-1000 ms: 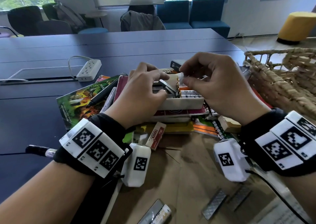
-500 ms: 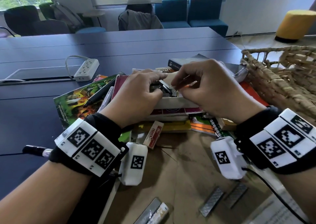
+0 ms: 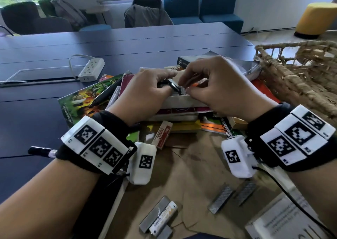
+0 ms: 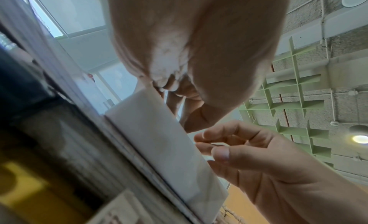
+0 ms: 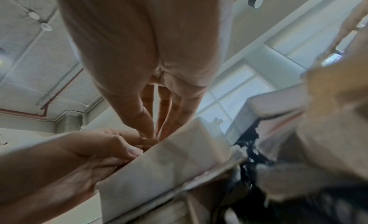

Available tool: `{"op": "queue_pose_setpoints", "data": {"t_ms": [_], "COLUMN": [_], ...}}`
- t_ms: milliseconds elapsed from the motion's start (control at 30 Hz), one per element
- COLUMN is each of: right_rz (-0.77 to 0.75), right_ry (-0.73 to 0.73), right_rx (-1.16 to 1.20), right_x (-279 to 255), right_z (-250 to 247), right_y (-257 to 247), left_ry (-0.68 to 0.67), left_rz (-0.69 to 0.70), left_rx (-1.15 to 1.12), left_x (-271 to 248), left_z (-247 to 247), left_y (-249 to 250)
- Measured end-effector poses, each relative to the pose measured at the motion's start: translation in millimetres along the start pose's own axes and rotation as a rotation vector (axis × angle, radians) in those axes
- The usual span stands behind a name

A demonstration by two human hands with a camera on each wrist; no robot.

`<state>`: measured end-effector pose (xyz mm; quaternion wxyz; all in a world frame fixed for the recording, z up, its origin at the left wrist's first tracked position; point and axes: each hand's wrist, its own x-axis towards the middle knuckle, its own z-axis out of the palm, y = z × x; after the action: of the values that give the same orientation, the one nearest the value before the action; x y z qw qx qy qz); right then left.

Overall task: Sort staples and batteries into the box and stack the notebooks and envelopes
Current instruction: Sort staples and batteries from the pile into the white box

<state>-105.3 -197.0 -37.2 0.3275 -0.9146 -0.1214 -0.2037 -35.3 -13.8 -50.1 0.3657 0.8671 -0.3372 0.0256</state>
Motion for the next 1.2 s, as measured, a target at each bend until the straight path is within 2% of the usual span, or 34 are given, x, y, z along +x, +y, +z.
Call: {"op": "queue_pose_setpoints", "data": {"t_ms": [300, 400, 567, 667, 733, 900, 1033, 1200], "right_rz": [-0.073, -0.083, -0.083, -0.08, -0.03, 0.186, 0.335, 0.332], "right_ry": [-0.051, -0.083, -0.288, -0.423, -0.543, -0.817, -0.87, -0.936], "right_rx": [-0.051, -0.058, -0.113, -0.17, -0.187, -0.372, -0.451, -0.451], "right_x": [3, 5, 1, -3, -10, -31, -38, -36], "right_z": [-8, -14, -24, -27, -30, -39, -33, -14], "right_y": [-23, -28, -29, -25, -26, -23, -18, -18], "left_ry": [-0.003, -0.007, 0.007, -0.134, -0.228, -0.273, -0.357, -0.388], "left_rz": [-0.035, -0.026, -0.006, 0.008, 0.019, 0.042, 0.043, 0.046], "left_rx": [-0.275, -0.285, -0.175, -0.095, -0.073, -0.008, 0.015, 0.05], "left_x": [1, 2, -8, -19, -24, -28, -31, -33], "left_z": [-9, -14, -23, -29, -30, -16, -5, 2], "left_y": [6, 11, 16, 28, 35, 33, 36, 38]}}
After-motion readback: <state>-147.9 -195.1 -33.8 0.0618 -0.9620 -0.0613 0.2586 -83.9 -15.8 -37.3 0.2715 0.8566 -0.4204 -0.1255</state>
